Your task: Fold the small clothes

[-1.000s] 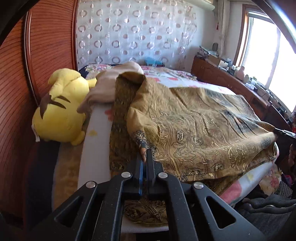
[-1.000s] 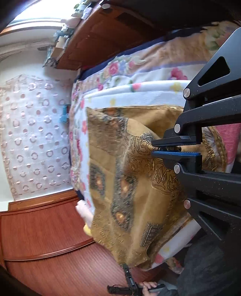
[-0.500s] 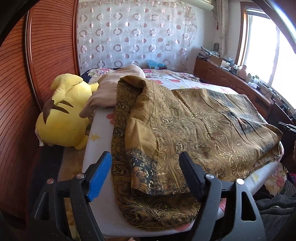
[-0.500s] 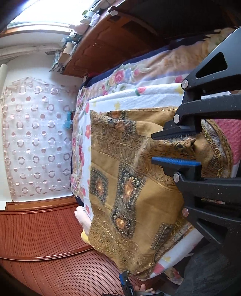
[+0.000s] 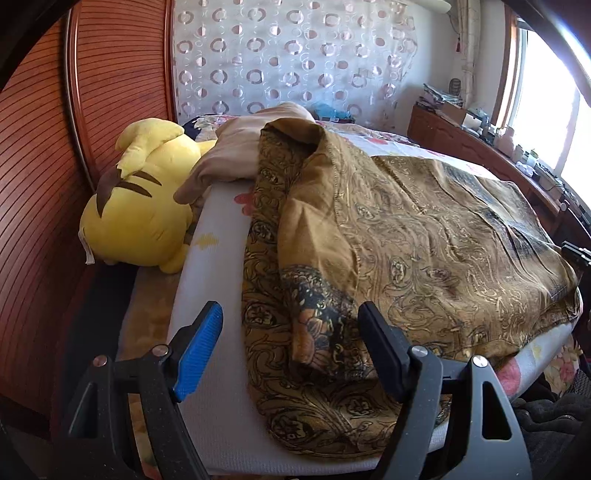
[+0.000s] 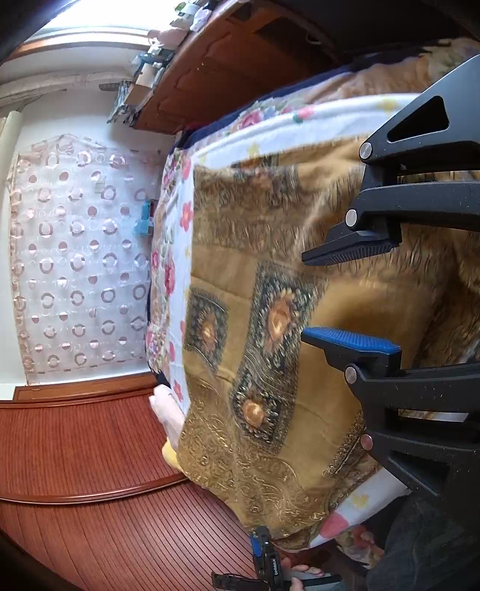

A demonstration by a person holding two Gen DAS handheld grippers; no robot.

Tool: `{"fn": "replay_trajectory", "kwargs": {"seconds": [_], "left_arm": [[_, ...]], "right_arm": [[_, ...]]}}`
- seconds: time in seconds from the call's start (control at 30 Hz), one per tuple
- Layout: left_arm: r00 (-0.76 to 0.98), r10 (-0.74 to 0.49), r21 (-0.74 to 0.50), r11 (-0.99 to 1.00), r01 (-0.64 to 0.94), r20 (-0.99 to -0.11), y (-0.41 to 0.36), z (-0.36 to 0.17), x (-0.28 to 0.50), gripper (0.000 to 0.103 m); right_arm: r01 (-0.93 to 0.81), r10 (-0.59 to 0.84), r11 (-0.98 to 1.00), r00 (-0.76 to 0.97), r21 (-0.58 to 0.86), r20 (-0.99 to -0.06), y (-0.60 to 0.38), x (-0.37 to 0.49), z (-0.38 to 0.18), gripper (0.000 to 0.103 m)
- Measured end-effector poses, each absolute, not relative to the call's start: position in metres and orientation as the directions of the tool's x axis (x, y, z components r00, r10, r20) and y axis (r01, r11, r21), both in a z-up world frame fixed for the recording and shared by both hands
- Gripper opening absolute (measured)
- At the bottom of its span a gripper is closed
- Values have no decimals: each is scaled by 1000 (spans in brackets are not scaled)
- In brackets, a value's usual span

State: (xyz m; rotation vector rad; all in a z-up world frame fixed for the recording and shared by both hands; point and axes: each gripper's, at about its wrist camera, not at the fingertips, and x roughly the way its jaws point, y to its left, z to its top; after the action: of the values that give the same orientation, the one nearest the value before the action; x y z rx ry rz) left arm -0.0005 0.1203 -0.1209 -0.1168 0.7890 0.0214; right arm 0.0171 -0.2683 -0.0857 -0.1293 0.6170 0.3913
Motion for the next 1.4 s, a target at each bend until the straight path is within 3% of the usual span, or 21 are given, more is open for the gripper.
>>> {"fn": "replay_trajectory", "kwargs": {"seconds": [0.23, 0.33, 0.43, 0.77, 1.13, 1.4], "left_arm": [[694, -32, -109, 992, -68, -719, 123, -129, -1, 76], [690, -35, -117, 991, -72, -723, 125, -131, 0, 76], [693, -32, -112, 991, -71, -720, 124, -131, 0, 76], [693, -29, -110, 991, -73, -720, 123, -131, 0, 76], [697, -37, -119, 990, -70, -717, 126, -130, -1, 76], [709, -121, -204, 978, -33, -695, 125, -127, -2, 45]], "right_arm": [[-364, 259, 931, 706, -24, -659, -253, 35, -117, 38], [-369, 261, 929, 722, -37, -641, -249, 33, -118, 47], [-363, 235, 928, 750, -88, -618, -241, 24, -123, 49], [-339, 242, 937, 802, -83, -546, -241, 9, -137, 51], [-343, 247, 936, 802, -81, -545, -245, 8, -137, 51], [-344, 248, 936, 802, -81, -544, -245, 8, -137, 51]]}}
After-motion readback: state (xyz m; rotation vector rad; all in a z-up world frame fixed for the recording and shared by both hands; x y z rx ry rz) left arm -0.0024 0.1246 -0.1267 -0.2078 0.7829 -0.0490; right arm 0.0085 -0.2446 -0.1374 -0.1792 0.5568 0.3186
